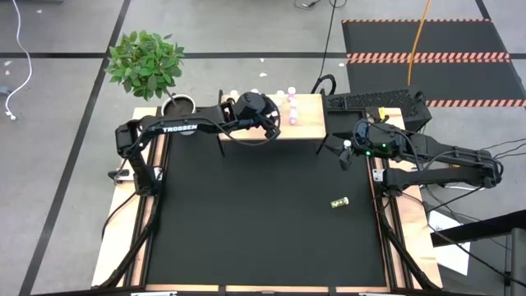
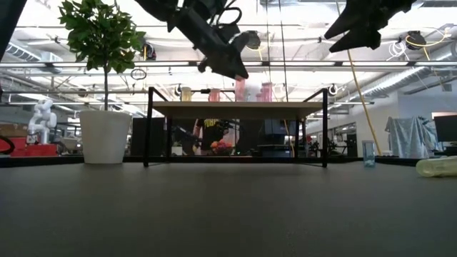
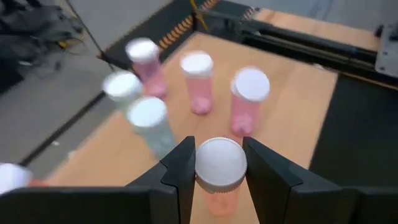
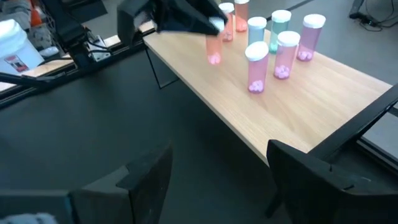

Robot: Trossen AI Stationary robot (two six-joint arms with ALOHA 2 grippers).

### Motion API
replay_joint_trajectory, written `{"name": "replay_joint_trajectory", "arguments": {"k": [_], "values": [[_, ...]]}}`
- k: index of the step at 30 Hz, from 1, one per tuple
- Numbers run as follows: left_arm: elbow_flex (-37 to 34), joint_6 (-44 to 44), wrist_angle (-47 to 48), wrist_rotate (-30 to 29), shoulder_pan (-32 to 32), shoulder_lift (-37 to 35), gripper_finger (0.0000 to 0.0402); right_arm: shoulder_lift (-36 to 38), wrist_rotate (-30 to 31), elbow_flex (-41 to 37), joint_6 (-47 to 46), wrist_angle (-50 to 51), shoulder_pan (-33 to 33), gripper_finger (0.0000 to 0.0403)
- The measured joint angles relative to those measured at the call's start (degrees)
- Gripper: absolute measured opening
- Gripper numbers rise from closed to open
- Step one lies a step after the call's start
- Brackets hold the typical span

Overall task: Pick and place medicine bottles onto shelf by color
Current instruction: Put the orange pill bottle on the shelf aligned with the other orange pill bottles

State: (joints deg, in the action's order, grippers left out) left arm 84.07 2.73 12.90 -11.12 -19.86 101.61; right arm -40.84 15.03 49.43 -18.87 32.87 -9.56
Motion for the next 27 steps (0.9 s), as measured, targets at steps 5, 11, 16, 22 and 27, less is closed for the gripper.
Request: {"name": "replay_joint_trajectory", "arguments": {"k": [5, 11, 16, 22, 27], "values": [[0.1, -0.1, 3.9, -3.6, -0.5, -1.3, 0.0120, 0.1, 0.0, 0.0, 0.1, 0.2, 0.0, 0.0256], [-0.1, 0.5, 7.8, -6.8, -0.4, -2.7, 0.0120, 0.1, 0.0, 0.0, 1.2, 0.4, 0.0, 0.0256], [-2.7, 2.4, 6.6, -7.4, -0.8, -4.9, 0.0120, 0.1, 0.0, 0.0, 2.1, 0.4, 0.0, 0.0256], [-11.1, 5.5, 1.1, -9.1, -1.1, -9.4, 0.0120, 0.2, -0.1, 0.0, 2.8, 0.6, 0.0, 0.0256], [-16.1, 6.4, -8.7, -9.1, -1.2, -11.9, 0.0120, 0.2, -0.1, 0.0, 4.0, 0.4, 0.0, 0.0256]]}}
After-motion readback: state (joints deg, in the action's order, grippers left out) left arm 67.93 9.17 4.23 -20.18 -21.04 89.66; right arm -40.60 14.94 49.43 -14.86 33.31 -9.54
